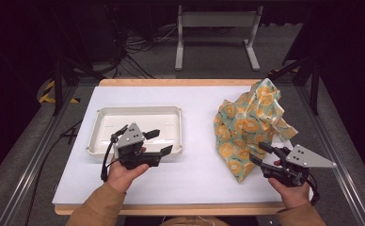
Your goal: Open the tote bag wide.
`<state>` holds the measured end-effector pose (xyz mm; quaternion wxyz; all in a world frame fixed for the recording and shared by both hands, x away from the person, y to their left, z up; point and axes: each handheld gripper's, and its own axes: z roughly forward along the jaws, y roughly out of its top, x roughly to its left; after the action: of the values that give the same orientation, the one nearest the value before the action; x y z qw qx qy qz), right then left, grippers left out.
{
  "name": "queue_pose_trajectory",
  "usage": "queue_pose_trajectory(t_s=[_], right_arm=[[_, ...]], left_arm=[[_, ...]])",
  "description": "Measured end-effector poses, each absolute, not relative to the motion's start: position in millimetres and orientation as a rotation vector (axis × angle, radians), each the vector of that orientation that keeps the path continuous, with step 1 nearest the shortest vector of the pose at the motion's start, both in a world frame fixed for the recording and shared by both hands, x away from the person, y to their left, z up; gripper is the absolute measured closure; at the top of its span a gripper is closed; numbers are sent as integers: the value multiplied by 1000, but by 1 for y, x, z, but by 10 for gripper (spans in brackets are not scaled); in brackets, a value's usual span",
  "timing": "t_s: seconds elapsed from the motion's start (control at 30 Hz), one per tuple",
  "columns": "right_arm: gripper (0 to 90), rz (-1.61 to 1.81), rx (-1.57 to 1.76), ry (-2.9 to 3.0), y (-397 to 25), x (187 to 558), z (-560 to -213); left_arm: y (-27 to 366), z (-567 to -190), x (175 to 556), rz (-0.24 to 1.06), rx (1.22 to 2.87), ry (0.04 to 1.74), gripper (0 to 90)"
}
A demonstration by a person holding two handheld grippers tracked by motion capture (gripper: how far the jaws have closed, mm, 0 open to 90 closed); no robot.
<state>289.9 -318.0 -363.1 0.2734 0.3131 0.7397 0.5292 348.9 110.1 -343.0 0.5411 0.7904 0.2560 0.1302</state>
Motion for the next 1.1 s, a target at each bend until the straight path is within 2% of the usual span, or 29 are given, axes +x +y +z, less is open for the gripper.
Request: queue_pose_trajectory(t_s=[0.27,0.5,0.63,0.9,1.1], right_arm=[[478,1407,880,1987,-336,286,-365],[484,1402,915,1969,-349,282,-364],[473,1394,922,1958,-351,284,-364],[473,1391,932,1970,-354,284,-367],[468,1395,942,1975,-358,285,-369]], left_arm=[[74,-329,367,296,1922,548,306],[47,-325,385,247,1886,513,305],[26,-322,390,225,1894,468,308],[-1,-317,406,159,1866,485,289],[-27,-318,416,156,1877,451,282]])
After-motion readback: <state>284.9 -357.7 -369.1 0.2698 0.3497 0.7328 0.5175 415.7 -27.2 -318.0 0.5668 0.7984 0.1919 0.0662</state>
